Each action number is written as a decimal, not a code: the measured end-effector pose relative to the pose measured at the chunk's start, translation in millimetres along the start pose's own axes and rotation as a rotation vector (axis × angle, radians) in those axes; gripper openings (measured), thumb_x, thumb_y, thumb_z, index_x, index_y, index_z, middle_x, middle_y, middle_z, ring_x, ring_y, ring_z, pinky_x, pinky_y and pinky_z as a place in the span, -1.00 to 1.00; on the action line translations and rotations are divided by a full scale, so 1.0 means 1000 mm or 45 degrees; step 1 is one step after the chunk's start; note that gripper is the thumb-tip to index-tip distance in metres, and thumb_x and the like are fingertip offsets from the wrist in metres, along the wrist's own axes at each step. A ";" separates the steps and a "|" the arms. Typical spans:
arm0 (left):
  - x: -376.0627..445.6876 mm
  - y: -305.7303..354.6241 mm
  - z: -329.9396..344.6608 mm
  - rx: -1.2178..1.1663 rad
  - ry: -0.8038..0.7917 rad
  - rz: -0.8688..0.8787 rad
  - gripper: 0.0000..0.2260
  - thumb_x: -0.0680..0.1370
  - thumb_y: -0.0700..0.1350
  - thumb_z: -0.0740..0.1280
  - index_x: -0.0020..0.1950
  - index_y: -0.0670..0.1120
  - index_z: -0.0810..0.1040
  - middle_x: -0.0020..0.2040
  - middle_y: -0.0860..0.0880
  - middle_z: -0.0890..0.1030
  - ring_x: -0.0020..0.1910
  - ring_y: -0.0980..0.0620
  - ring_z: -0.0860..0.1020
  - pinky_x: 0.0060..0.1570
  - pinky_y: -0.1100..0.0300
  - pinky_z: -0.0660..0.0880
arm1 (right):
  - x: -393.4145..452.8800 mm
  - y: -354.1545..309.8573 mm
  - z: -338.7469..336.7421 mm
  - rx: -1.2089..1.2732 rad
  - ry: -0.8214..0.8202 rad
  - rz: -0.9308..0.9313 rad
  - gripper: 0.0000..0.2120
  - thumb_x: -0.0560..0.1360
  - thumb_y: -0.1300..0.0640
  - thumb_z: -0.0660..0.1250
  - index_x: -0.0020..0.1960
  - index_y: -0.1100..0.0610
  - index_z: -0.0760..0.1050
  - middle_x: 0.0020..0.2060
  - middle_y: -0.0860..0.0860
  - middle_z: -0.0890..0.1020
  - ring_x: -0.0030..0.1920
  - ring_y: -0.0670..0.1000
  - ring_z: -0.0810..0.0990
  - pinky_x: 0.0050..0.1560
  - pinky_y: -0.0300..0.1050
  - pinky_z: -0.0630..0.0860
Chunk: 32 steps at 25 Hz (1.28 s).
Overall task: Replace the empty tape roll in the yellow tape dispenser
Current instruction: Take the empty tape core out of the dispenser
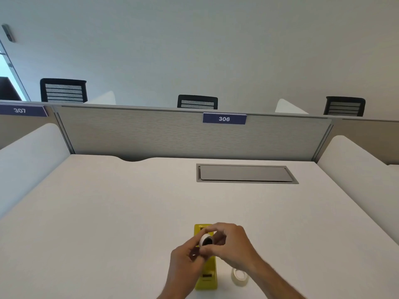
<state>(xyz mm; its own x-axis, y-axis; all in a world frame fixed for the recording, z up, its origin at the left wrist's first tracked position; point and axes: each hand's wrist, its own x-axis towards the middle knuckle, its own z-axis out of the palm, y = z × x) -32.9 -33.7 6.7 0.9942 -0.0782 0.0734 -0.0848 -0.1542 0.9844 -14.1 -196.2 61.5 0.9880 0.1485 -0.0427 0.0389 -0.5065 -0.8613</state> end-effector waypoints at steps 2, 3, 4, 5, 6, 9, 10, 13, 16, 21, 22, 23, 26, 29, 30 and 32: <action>-0.001 0.002 -0.002 -0.065 -0.092 -0.073 -0.55 0.46 -0.32 0.47 0.27 0.07 0.60 0.02 0.08 0.74 0.04 0.06 0.69 0.08 0.11 0.63 | -0.004 0.003 -0.008 0.108 -0.112 0.023 -0.74 0.29 0.03 0.60 -0.03 -0.14 0.70 -0.22 -0.03 0.73 -0.23 -0.08 0.69 -0.23 -0.21 0.64; -0.002 0.003 -0.003 -0.086 -0.124 -0.103 -0.52 0.44 -0.34 0.47 0.27 0.08 0.59 0.03 0.08 0.74 0.05 0.06 0.69 0.09 0.13 0.62 | -0.005 0.004 -0.011 0.158 -0.144 0.033 -0.77 0.33 0.10 0.58 -0.03 -0.10 0.72 -0.19 -0.01 0.74 -0.19 -0.05 0.71 -0.23 -0.20 0.63; -0.002 0.004 -0.003 -0.097 -0.151 -0.125 -0.48 0.43 -0.38 0.46 0.27 0.08 0.58 0.05 0.08 0.73 0.07 0.06 0.68 0.10 0.14 0.62 | -0.008 0.004 -0.013 0.191 -0.151 0.042 -0.78 0.34 0.14 0.58 -0.04 -0.07 0.72 -0.17 0.00 0.75 -0.16 -0.02 0.71 -0.22 -0.20 0.63; -0.002 0.004 -0.004 -0.102 -0.177 -0.135 -0.44 0.42 -0.43 0.44 0.29 0.07 0.56 0.07 0.08 0.73 0.09 0.06 0.68 0.12 0.14 0.60 | -0.009 0.005 -0.014 0.213 -0.141 0.049 -0.78 0.34 0.17 0.58 -0.04 -0.04 0.73 -0.17 0.01 0.75 -0.15 0.00 0.72 -0.22 -0.18 0.63; -0.003 0.004 -0.004 -0.099 -0.198 -0.132 -0.42 0.42 -0.46 0.41 0.30 0.06 0.54 0.09 0.07 0.72 0.12 0.06 0.66 0.15 0.13 0.59 | -0.010 0.005 -0.014 0.236 -0.126 0.055 -0.78 0.34 0.18 0.58 -0.05 -0.02 0.74 -0.18 0.02 0.75 -0.16 0.03 0.72 -0.21 -0.15 0.63; -0.003 0.006 -0.005 -0.059 -0.202 -0.094 -0.46 0.46 -0.44 0.38 0.29 0.08 0.56 0.09 0.08 0.72 0.14 0.09 0.65 0.19 0.12 0.57 | -0.014 0.007 -0.014 0.297 -0.099 0.070 -0.80 0.35 0.24 0.59 -0.07 0.02 0.75 -0.21 0.07 0.75 -0.23 0.06 0.68 -0.22 -0.09 0.64; -0.004 0.007 -0.004 -0.055 -0.193 -0.087 -0.49 0.47 -0.41 0.40 0.27 0.10 0.57 0.07 0.09 0.72 0.12 0.09 0.66 0.18 0.13 0.58 | -0.015 0.007 -0.013 0.313 -0.092 0.067 -0.81 0.37 0.24 0.59 -0.07 0.04 0.75 -0.23 0.07 0.75 -0.27 0.05 0.67 -0.24 -0.08 0.63; -0.005 0.010 -0.002 -0.050 -0.170 -0.046 -0.54 0.49 -0.34 0.43 0.21 0.18 0.59 0.06 0.14 0.72 0.11 0.13 0.66 0.14 0.19 0.59 | -0.018 0.007 -0.013 0.337 -0.064 0.050 -0.86 0.40 0.21 0.57 -0.06 0.05 0.75 -0.26 0.05 0.75 -0.34 -0.01 0.63 -0.30 -0.12 0.59; -0.003 0.013 -0.002 -0.051 -0.153 -0.012 -0.57 0.48 -0.31 0.46 0.16 0.20 0.62 0.05 0.16 0.72 0.10 0.14 0.66 0.12 0.21 0.60 | -0.020 0.006 -0.011 0.293 -0.019 0.029 -0.87 0.41 0.19 0.57 -0.08 0.00 0.75 -0.25 0.03 0.76 -0.34 -0.04 0.64 -0.31 -0.17 0.60; 0.000 0.014 -0.005 -0.002 -0.203 -0.008 -0.61 0.46 -0.26 0.49 0.13 0.20 0.66 0.02 0.15 0.73 0.03 0.11 0.69 0.05 0.25 0.61 | -0.024 0.009 -0.005 0.222 0.102 -0.012 -0.83 0.43 0.21 0.53 -0.12 -0.07 0.75 -0.24 -0.06 0.76 -0.30 -0.05 0.68 -0.30 -0.21 0.60; 0.000 0.014 -0.006 0.010 -0.202 -0.023 -0.61 0.45 -0.26 0.50 0.14 0.18 0.66 0.01 0.15 0.73 0.02 0.11 0.69 0.04 0.24 0.62 | -0.024 0.011 -0.005 0.212 0.122 -0.016 -0.82 0.43 0.22 0.52 -0.12 -0.07 0.75 -0.24 -0.07 0.76 -0.28 -0.03 0.69 -0.30 -0.20 0.61; 0.001 0.013 -0.006 0.027 -0.190 -0.036 -0.61 0.44 -0.27 0.51 0.15 0.15 0.66 0.00 0.16 0.73 0.01 0.12 0.69 0.05 0.23 0.62 | -0.024 0.012 -0.004 0.227 0.131 -0.013 -0.81 0.43 0.24 0.51 -0.13 -0.06 0.75 -0.23 -0.05 0.76 -0.27 -0.01 0.69 -0.30 -0.19 0.62; 0.006 0.012 -0.008 0.069 -0.128 -0.068 -0.60 0.40 -0.28 0.54 0.12 0.11 0.66 -0.06 0.17 0.74 -0.03 0.16 0.69 0.00 0.31 0.61 | -0.020 0.015 -0.008 0.457 0.153 0.082 -0.86 0.43 0.30 0.52 -0.08 0.09 0.74 -0.26 0.08 0.75 -0.33 0.04 0.69 -0.36 -0.14 0.63; 0.010 0.012 -0.010 0.070 -0.094 -0.143 -0.64 0.36 -0.26 0.58 0.09 0.04 0.69 -0.14 0.14 0.75 -0.09 0.14 0.71 -0.10 0.37 0.59 | -0.012 0.027 -0.018 0.485 0.354 0.213 -0.86 0.37 0.36 0.56 -0.15 0.17 0.69 -0.33 0.15 0.73 -0.35 0.09 0.71 -0.39 -0.02 0.67; 0.012 0.011 -0.011 0.088 -0.096 -0.151 -0.64 0.36 -0.24 0.59 0.10 0.02 0.69 -0.15 0.13 0.75 -0.11 0.13 0.71 -0.10 0.35 0.60 | -0.009 0.033 -0.022 0.371 0.407 0.243 -0.83 0.37 0.39 0.54 -0.21 0.14 0.68 -0.36 0.10 0.73 -0.36 0.06 0.71 -0.37 0.00 0.69; 0.015 0.011 -0.014 0.145 -0.102 -0.155 -0.64 0.36 -0.21 0.59 0.12 0.01 0.68 -0.13 0.12 0.75 -0.12 0.13 0.71 -0.05 0.27 0.62 | -0.005 0.045 -0.028 0.075 0.424 0.265 -0.75 0.38 0.39 0.49 -0.30 0.05 0.68 -0.39 -0.02 0.72 -0.40 -0.02 0.70 -0.34 -0.08 0.69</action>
<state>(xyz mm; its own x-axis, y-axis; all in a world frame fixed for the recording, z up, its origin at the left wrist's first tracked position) -18.3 -22.9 20.4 0.9896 -0.1297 -0.0625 0.0243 -0.2772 0.9605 -12.7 -243.0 37.1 0.9687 -0.2405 -0.0616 -0.1666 -0.4458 -0.8795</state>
